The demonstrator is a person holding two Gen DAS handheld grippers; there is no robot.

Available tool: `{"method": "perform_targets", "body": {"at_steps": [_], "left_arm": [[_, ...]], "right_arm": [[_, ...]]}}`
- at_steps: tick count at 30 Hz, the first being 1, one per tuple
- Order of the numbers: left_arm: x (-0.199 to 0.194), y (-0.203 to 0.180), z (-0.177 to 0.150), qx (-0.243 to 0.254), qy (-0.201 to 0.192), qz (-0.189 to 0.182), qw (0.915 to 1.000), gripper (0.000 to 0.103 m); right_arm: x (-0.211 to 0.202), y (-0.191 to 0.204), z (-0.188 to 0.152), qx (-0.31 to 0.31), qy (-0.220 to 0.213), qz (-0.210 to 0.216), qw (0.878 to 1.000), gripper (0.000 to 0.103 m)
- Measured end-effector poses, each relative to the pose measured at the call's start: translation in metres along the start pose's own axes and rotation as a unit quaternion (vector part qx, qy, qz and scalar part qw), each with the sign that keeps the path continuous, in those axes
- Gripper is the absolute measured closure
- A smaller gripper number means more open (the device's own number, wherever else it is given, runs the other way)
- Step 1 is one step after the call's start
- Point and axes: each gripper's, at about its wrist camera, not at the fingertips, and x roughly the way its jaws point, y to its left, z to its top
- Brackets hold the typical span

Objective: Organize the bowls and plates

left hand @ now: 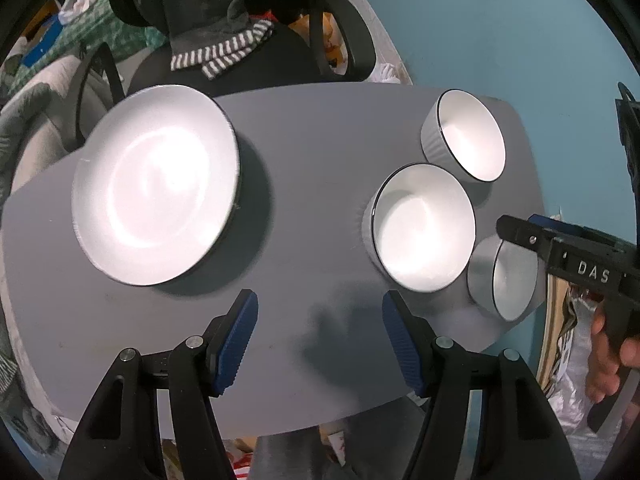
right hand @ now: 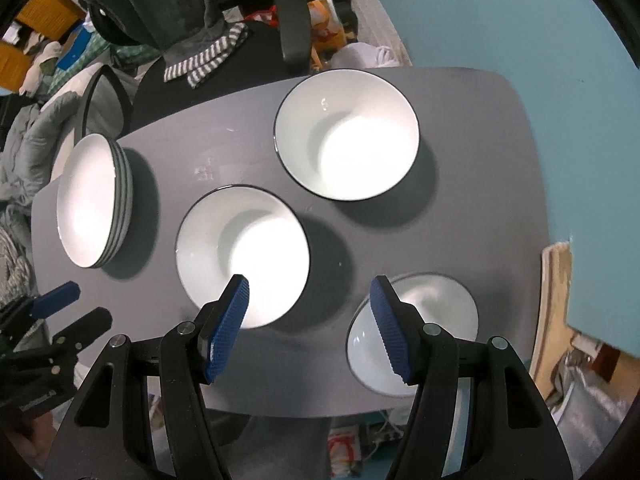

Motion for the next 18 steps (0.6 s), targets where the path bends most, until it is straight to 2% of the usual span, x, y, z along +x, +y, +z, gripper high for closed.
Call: {"method": "perform_targets", "body": {"at_steps": [18], "left_arm": [[0.067,-0.026,0.021,-0.056,0.037,0.021,0.9975,0.037]], "right_arm": [[0.053,-0.004,0.018,-0.048,0.036,0.023,0.998,0.041]]}}
